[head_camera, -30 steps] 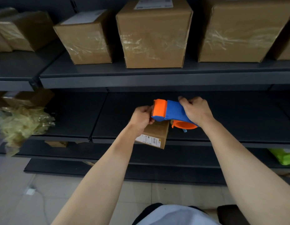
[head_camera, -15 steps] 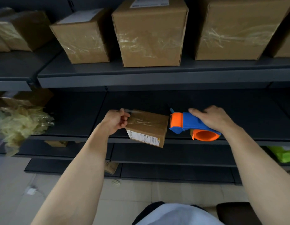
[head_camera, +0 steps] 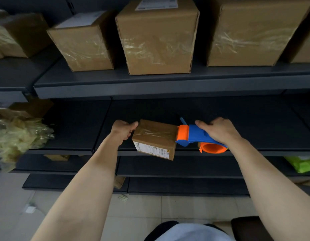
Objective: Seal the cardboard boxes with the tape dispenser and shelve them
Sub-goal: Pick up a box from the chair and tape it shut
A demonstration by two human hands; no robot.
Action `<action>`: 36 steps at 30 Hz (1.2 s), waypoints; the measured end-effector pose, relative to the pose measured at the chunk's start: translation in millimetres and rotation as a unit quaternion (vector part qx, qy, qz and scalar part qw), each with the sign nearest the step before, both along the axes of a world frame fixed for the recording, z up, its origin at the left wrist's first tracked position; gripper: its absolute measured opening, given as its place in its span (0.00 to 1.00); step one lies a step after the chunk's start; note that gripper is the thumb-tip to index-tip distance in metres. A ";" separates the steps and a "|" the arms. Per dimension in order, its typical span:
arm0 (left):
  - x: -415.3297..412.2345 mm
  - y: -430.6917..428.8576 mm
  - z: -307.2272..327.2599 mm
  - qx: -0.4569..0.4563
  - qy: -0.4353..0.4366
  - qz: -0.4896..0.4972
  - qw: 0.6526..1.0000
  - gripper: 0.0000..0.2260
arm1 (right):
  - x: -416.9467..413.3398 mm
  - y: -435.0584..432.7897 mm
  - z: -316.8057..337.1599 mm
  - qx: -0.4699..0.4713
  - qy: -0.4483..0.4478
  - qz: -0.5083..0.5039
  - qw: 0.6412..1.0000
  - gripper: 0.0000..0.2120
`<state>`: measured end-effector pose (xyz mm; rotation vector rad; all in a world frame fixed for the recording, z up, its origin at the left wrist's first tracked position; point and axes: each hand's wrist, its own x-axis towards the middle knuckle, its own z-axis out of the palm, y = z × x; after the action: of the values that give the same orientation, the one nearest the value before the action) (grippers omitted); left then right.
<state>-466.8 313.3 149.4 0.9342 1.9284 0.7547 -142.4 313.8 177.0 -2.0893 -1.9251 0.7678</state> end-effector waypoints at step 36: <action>76.7 3.8 -9.6 -0.110 0.379 -0.153 0.906 0.54 | 38.6 -15.7 -34.6 -0.015 0.078 -0.093 0.992 0.34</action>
<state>-390.1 317.0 139.9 1.4812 2.3587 -0.0505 -103.8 298.1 142.4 -2.1201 -1.6218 0.8935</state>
